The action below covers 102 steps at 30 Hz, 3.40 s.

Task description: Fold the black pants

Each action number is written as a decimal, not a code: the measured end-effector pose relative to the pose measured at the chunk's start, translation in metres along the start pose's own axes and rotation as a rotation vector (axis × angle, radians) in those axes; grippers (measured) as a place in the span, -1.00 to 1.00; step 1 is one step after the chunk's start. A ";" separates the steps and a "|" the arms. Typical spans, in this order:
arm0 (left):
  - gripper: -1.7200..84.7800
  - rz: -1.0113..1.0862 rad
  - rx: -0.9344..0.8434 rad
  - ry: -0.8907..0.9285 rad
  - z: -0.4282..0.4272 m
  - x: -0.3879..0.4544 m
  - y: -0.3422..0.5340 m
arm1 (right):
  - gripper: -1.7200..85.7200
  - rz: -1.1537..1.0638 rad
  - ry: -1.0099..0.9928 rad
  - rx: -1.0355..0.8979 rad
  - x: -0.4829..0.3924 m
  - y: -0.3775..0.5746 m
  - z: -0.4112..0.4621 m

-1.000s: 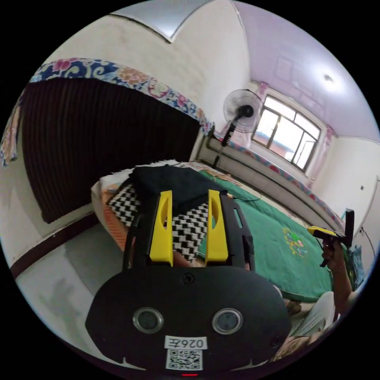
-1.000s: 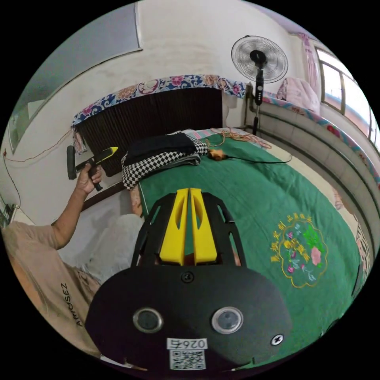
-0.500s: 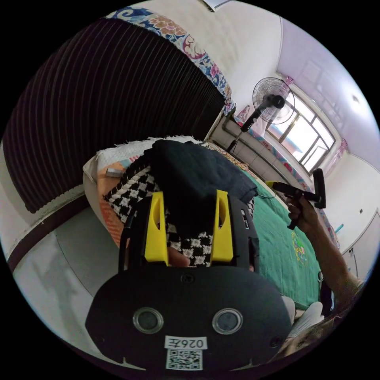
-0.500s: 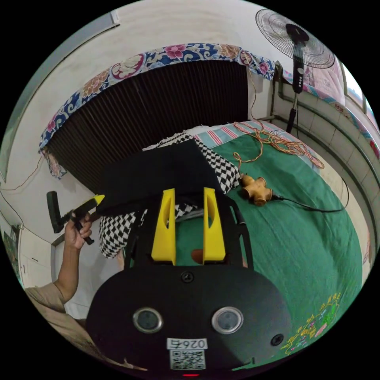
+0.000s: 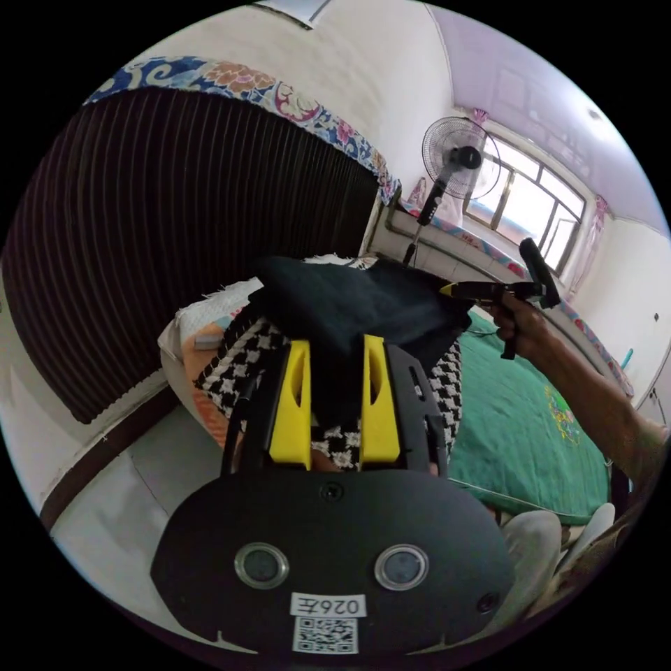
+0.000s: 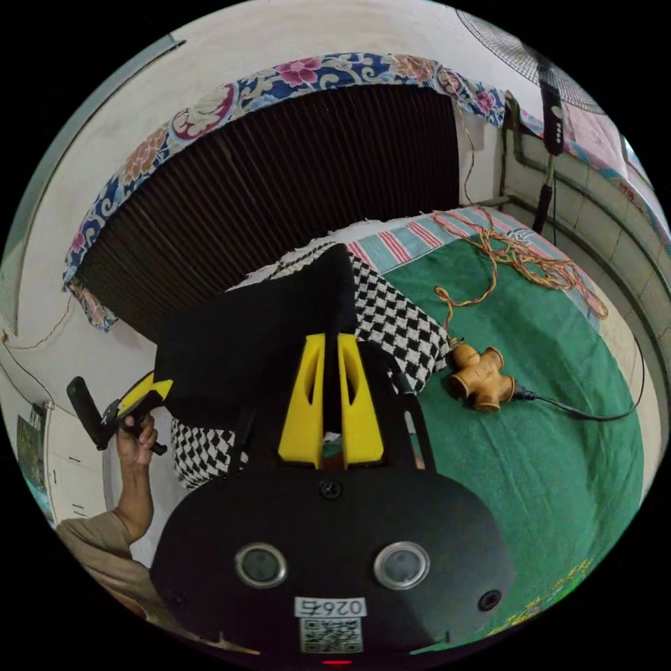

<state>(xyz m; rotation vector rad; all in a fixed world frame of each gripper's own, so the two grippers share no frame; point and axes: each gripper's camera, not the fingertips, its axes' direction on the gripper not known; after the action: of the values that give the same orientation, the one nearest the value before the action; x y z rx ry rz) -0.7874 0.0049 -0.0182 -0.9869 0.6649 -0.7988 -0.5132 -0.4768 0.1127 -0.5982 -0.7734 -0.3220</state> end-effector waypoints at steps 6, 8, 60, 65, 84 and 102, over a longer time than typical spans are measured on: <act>-0.81 -0.080 0.109 0.106 -0.028 -0.007 -0.005 | -0.99 -0.136 -0.022 0.161 -0.055 0.016 -0.092; -0.82 -0.072 0.182 0.181 -0.048 0.006 -0.005 | -0.99 -0.158 -0.023 0.200 -0.063 0.035 -0.127; -0.91 0.298 -0.648 1.429 0.195 0.479 -0.024 | -0.53 0.118 0.460 0.196 0.029 0.533 -0.172; -0.86 0.295 -0.657 1.497 0.202 0.499 -0.018 | -0.61 0.123 0.490 0.181 0.037 0.563 -0.176; -0.74 0.326 -0.454 0.715 0.222 0.486 -0.061 | -0.89 0.995 0.782 0.344 0.203 0.837 -0.404; -0.66 0.540 -0.648 0.488 0.265 0.571 -0.026 | -0.51 0.349 0.986 -0.302 0.254 0.804 -0.219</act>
<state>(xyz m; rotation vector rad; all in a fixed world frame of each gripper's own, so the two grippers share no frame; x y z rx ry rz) -0.2729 -0.3548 0.0392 -1.1119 1.6039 -0.3294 0.1668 0.0097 -0.1332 -0.7418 0.3332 -0.3608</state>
